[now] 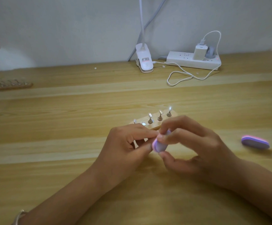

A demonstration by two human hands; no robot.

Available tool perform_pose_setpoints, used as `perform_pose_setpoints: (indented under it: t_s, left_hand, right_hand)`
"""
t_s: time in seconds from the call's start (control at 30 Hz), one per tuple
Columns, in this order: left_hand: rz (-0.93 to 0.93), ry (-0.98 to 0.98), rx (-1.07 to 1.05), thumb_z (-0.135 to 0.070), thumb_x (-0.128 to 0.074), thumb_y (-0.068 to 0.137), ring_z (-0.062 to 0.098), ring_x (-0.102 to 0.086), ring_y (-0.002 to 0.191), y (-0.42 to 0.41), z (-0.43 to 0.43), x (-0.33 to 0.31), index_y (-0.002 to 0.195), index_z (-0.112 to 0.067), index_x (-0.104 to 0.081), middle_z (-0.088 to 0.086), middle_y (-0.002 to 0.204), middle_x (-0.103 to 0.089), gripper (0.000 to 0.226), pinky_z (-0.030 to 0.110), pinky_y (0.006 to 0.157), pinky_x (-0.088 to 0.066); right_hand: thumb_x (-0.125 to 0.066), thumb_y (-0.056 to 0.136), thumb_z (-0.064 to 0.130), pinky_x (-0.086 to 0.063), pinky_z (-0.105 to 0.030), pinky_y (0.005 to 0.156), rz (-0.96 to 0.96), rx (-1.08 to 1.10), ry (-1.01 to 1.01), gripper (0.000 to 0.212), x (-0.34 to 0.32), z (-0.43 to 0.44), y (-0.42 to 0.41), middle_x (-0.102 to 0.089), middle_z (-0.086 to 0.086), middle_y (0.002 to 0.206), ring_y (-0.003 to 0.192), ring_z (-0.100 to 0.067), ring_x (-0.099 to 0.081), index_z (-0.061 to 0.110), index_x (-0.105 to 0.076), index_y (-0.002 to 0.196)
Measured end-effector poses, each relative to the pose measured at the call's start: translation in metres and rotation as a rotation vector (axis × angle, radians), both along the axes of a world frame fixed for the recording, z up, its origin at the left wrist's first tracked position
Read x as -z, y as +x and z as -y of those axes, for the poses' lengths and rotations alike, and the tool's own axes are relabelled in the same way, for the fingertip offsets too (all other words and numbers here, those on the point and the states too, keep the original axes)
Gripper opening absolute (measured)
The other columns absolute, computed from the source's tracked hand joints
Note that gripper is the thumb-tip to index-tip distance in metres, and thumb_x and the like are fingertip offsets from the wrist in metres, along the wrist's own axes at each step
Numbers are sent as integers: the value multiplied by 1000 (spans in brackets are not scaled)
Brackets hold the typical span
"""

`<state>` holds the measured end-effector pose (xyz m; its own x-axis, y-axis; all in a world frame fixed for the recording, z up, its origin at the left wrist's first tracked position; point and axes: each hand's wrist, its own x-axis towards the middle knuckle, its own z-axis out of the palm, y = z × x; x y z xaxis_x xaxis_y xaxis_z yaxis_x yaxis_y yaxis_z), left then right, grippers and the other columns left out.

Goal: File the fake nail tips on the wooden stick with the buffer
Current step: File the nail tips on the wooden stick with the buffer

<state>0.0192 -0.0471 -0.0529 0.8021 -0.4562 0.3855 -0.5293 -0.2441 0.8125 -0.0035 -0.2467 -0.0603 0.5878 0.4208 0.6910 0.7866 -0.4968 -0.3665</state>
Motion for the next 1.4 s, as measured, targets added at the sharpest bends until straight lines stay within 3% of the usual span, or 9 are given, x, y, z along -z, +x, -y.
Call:
perform_pose_setpoints:
  t_s: [0.13,0.23,0.37,0.57,0.67,0.8,1.0,1.13,1.4]
  left_hand:
    - [32,19,-30,-16,-70,84,12,-57,60,0,0,0,89,-16,-79,-10,79,-70,11,18,54,-42]
    - [33,-1,-1,-15,-70,85,11,-56,61,-1,-1,0,88,-17,-79,-12,80,-69,10,25,50,-43]
    - [-4,-22,13,-15,-70,85,13,-59,61,0,0,-1,89,-16,-79,-8,82,-71,10,22,53,-45]
    - [13,-15,29,-9,-68,84,11,-59,62,-1,0,0,98,-18,-78,-3,81,-69,20,17,57,-43]
    - [5,-5,14,-14,-68,85,14,-59,64,0,1,-1,98,-22,-78,-3,81,-69,18,17,59,-43]
    - [28,-8,26,-7,-66,83,11,-61,68,1,-1,0,96,-33,-75,-8,81,-69,30,17,62,-43]
    - [-41,-39,13,-7,-69,84,13,-59,64,4,1,2,98,-14,-78,-7,80,-69,18,19,58,-46]
    - [-61,-74,42,-1,-65,83,15,-61,66,4,-1,2,94,-14,-78,-9,80,-70,22,22,59,-48]
    - [-211,-161,72,-7,-65,88,5,-58,53,4,2,-1,94,-11,-77,-11,70,-71,13,15,56,-46]
  right_hand:
    - [-68,85,14,-47,-25,68,-50,93,68,17,-4,10,7,-61,-9,101,87,-11,-57,-3,-69,88]
    - [-68,83,14,-48,-29,66,-67,80,90,17,-1,7,5,-61,-7,102,85,-14,-57,-3,-69,89]
    - [-69,84,14,-48,-31,64,-78,97,138,18,-6,9,5,-62,-9,100,79,-19,-58,-3,-68,90]
    - [-70,85,11,-43,-15,80,-33,13,36,16,-1,2,-3,-61,-10,101,93,-6,-56,-4,-69,90]
    - [-70,84,12,-46,-22,71,-48,64,59,15,-1,5,3,-61,-9,101,87,-11,-56,-3,-68,88]
    - [-73,86,8,-48,-20,80,18,-5,1,11,5,-5,3,-61,-11,101,87,-13,-60,-3,-70,88]
    - [-71,84,11,-46,-21,71,-35,53,63,12,0,5,6,-61,-10,100,86,-10,-56,-1,-67,87]
    - [-71,85,7,-48,-19,81,37,-20,-17,9,3,-2,2,-61,-11,101,90,-13,-60,-2,-69,86]
    - [-71,84,7,-48,-21,77,46,16,-15,11,4,-1,4,-60,-12,99,87,-15,-60,-3,-68,84]
